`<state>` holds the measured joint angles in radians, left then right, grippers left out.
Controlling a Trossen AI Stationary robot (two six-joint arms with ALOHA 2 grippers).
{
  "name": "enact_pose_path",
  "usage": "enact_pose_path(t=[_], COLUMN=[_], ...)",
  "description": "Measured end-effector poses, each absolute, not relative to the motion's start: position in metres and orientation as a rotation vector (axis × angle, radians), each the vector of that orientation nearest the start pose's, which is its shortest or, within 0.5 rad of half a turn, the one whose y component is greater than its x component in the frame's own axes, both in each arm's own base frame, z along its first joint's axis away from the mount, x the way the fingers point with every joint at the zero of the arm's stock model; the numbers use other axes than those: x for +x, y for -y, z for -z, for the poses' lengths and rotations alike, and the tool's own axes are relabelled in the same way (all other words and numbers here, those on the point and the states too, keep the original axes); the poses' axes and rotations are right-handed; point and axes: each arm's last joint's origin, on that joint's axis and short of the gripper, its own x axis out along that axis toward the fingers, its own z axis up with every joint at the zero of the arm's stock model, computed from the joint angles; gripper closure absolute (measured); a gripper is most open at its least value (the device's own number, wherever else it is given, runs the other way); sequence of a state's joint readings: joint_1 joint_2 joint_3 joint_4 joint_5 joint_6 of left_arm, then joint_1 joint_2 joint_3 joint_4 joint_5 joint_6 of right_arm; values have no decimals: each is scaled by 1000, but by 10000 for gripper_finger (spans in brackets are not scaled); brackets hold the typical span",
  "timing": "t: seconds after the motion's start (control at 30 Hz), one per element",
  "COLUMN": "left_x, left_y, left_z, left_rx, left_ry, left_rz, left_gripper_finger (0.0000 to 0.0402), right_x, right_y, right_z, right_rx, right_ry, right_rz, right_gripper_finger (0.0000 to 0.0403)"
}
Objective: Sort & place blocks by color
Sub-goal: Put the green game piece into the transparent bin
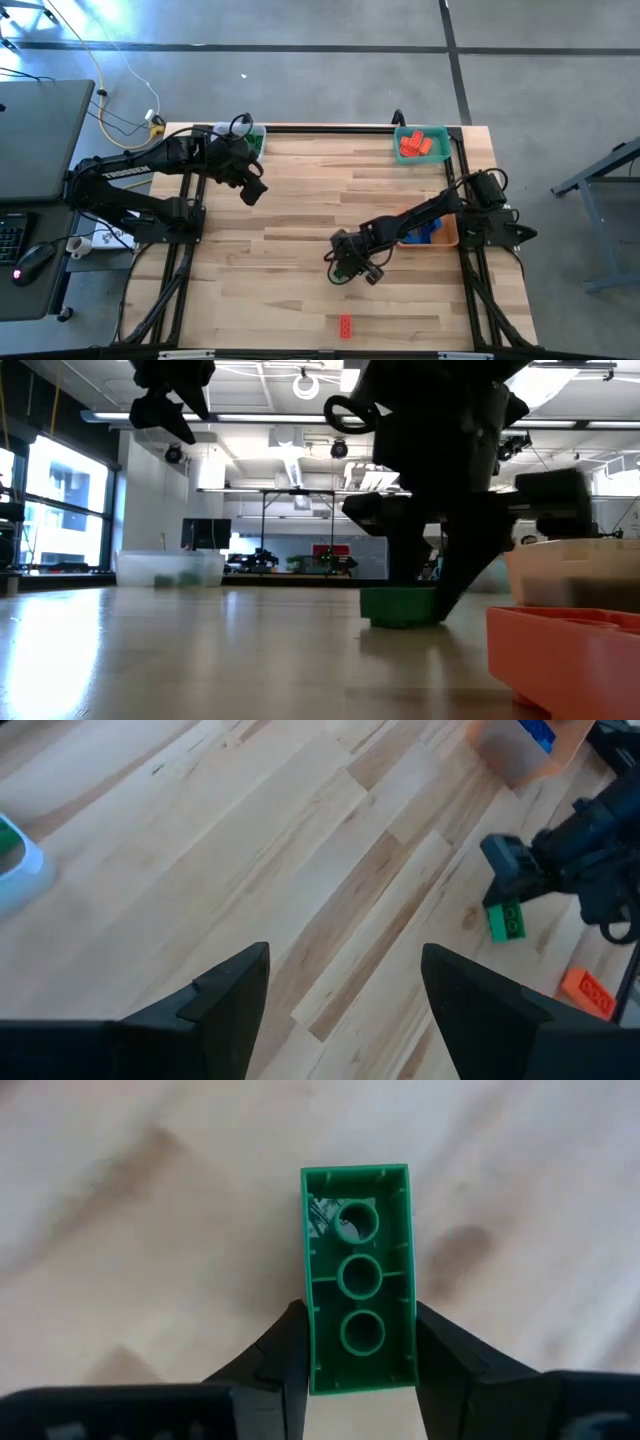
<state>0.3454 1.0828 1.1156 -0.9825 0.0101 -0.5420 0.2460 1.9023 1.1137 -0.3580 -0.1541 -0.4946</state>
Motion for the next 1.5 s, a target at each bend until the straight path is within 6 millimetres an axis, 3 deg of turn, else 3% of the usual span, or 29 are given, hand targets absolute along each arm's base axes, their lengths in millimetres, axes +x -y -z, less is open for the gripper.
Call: enact_pose_path(t=[0.17,0.43,0.9,1.23,1.5], left_x=[184,185,194,193,172], left_y=[-66,-66,-77,-85,-92], left_z=[-326,-327,-346,-359,-372], left_rx=[-597,-452,-20,169,203], left_ry=[-855,-869,-699,-603,-527], left_rz=[-526,-454,-413,-409,-426], left_gripper_finger=[151,151,151,151,151], right_x=[354,383,414,411,410], right_y=[-76,-36,39,47,48], right_z=[-140,-173,-289,-356,-382], right_rx=[-529,-499,-375,-361,-347], right_ry=[-1054,-983,-876,-782,-697], right_rz=[-508,-339,-106,-53,8], right_gripper_finger=[291,291,291,291,291])
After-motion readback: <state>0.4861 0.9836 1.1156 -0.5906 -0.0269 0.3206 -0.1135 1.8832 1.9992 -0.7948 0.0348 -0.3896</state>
